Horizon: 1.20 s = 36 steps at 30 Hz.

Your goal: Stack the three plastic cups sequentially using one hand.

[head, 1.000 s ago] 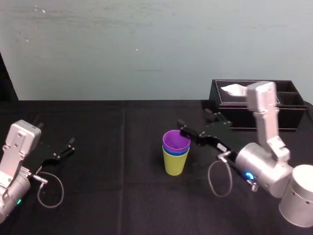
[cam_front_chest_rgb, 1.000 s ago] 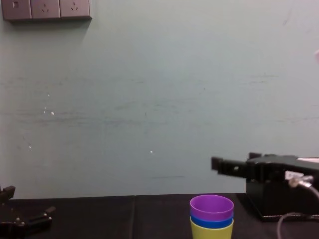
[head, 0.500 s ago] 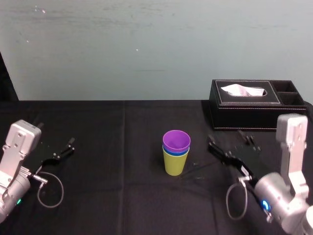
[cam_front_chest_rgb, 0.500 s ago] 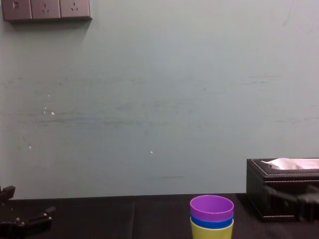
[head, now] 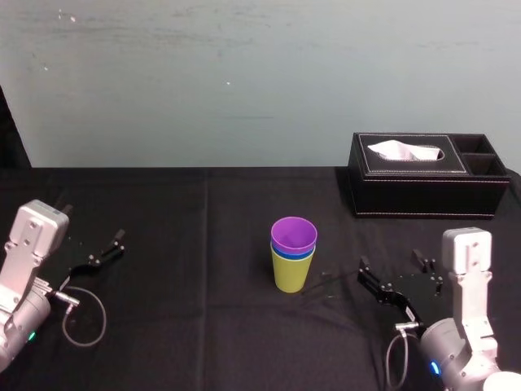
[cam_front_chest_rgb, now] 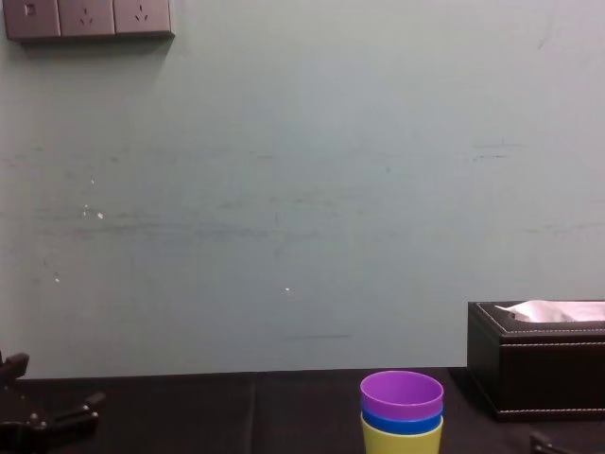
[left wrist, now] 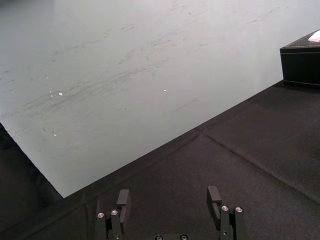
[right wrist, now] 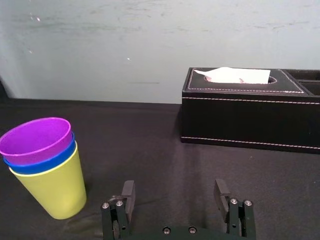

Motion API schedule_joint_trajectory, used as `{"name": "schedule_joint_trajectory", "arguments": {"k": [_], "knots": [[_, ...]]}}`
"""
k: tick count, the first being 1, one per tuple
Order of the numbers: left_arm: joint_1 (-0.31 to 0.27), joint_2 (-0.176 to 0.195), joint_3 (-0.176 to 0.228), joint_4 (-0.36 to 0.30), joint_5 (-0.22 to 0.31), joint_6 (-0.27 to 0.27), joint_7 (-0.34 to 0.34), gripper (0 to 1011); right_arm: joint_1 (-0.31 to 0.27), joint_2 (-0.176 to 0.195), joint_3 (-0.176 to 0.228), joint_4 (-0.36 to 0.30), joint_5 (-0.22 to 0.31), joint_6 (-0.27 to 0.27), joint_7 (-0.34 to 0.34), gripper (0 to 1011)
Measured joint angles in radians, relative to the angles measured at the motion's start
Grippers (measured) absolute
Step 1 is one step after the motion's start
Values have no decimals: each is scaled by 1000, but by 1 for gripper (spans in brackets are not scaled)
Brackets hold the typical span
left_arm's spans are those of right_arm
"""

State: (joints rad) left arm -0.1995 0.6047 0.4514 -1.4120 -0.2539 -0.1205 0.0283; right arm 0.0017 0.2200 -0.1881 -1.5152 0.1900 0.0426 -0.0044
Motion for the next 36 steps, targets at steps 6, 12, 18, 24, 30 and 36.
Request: {"name": "schedule_joint_trajectory", "arguments": {"k": [6, 12, 18, 24, 30, 36], "knots": [[0, 0, 0, 0, 0, 0, 0, 1000, 5, -1, -9, 16, -37, -16, 2, 1000], [0, 0, 0, 0, 0, 0, 0, 1000, 6, -1, -9, 16, -36, -15, 2, 1000], [0, 0, 0, 0, 0, 0, 0, 1000, 6, -2, -8, 16, -34, -15, 1, 1000], [0, 0, 0, 0, 0, 0, 0, 1000, 6, -2, -8, 15, -33, -13, 1, 1000], [0, 0, 0, 0, 0, 0, 0, 1000, 6, -2, -8, 14, -32, -12, 1, 1000], [0, 0, 0, 0, 0, 0, 0, 1000, 6, -2, -8, 14, -32, -12, 1, 1000]]}}
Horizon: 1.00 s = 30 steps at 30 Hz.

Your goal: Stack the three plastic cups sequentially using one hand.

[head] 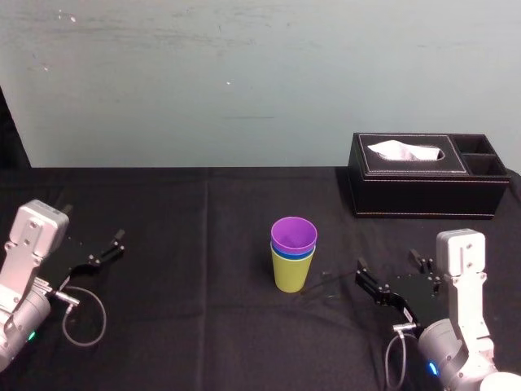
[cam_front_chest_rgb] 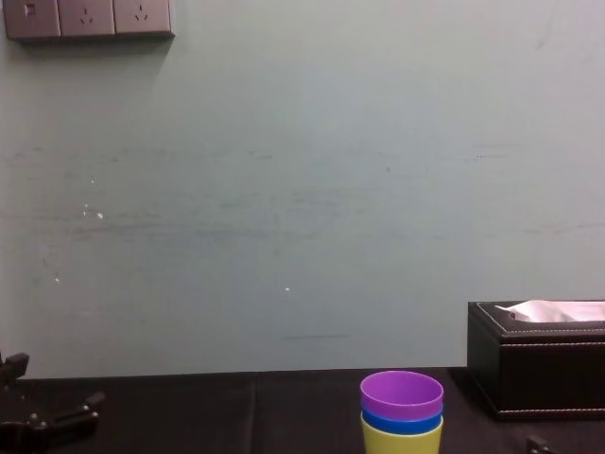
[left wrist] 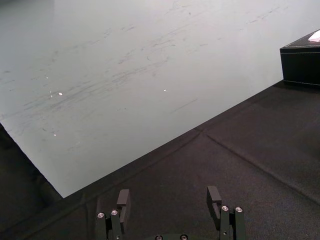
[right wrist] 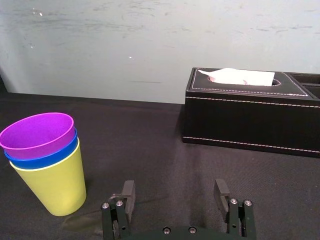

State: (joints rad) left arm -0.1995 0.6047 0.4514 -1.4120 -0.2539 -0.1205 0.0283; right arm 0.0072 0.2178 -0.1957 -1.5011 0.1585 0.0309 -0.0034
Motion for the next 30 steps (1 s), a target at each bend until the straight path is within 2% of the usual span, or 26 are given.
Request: {"name": "schedule_joint_trajectory", "arguments": {"k": [30], "knots": [[0, 0, 0, 0, 0, 0, 0, 1000, 0, 0, 0, 0, 1, 1, -1, 1000]]}}
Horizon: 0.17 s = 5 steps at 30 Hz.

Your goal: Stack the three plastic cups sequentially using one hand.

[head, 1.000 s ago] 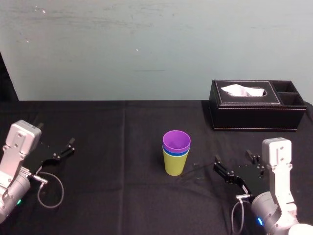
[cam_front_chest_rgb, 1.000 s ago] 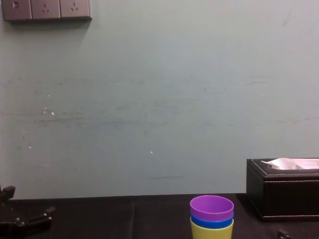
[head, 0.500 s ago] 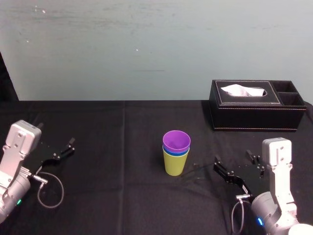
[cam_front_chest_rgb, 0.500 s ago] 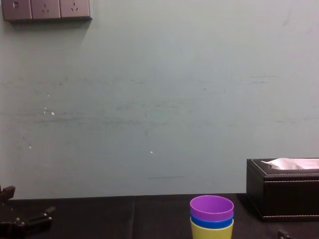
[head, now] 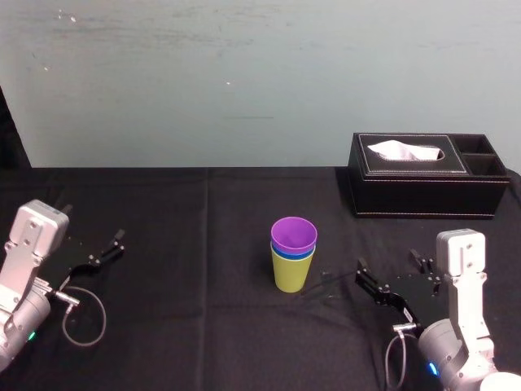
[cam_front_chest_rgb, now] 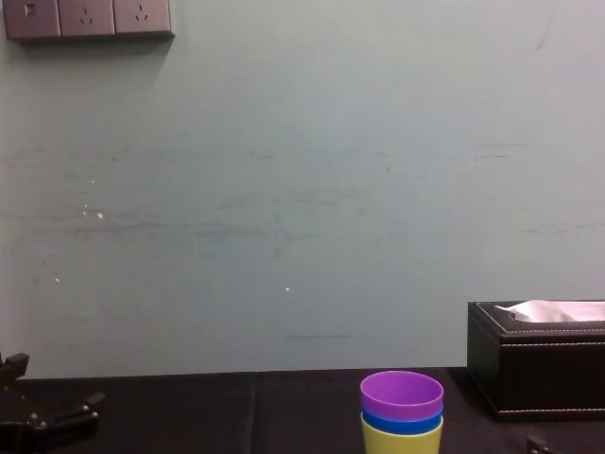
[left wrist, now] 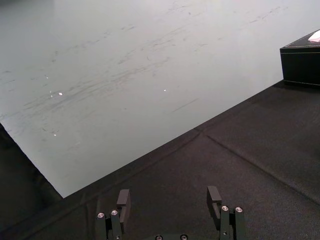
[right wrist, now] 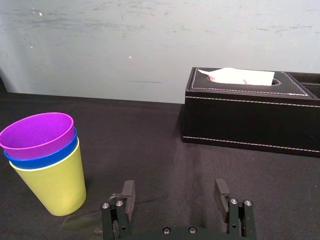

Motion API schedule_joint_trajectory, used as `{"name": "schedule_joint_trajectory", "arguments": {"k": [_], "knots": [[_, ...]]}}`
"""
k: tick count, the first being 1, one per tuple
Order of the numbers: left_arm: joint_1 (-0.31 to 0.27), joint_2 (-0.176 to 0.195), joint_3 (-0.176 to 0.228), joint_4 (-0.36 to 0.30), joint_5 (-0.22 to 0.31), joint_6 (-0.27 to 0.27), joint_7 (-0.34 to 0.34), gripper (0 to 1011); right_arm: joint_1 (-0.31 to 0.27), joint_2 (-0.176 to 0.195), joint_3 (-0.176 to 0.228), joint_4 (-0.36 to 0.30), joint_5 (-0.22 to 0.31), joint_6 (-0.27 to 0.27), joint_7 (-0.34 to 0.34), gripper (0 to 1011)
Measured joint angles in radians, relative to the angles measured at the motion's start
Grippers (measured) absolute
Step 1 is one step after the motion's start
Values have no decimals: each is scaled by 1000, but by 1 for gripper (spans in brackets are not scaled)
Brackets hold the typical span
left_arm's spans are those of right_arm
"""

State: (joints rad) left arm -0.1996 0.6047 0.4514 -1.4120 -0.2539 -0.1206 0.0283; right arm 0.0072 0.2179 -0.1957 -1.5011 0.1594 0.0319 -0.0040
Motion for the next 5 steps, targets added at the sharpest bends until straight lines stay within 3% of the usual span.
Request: {"name": "schedule_joint_trajectory", "arguments": {"k": [5], "knots": [[0, 0, 0, 0, 0, 0, 0, 1000, 0, 0, 0, 0, 0, 0, 0, 1000]]}}
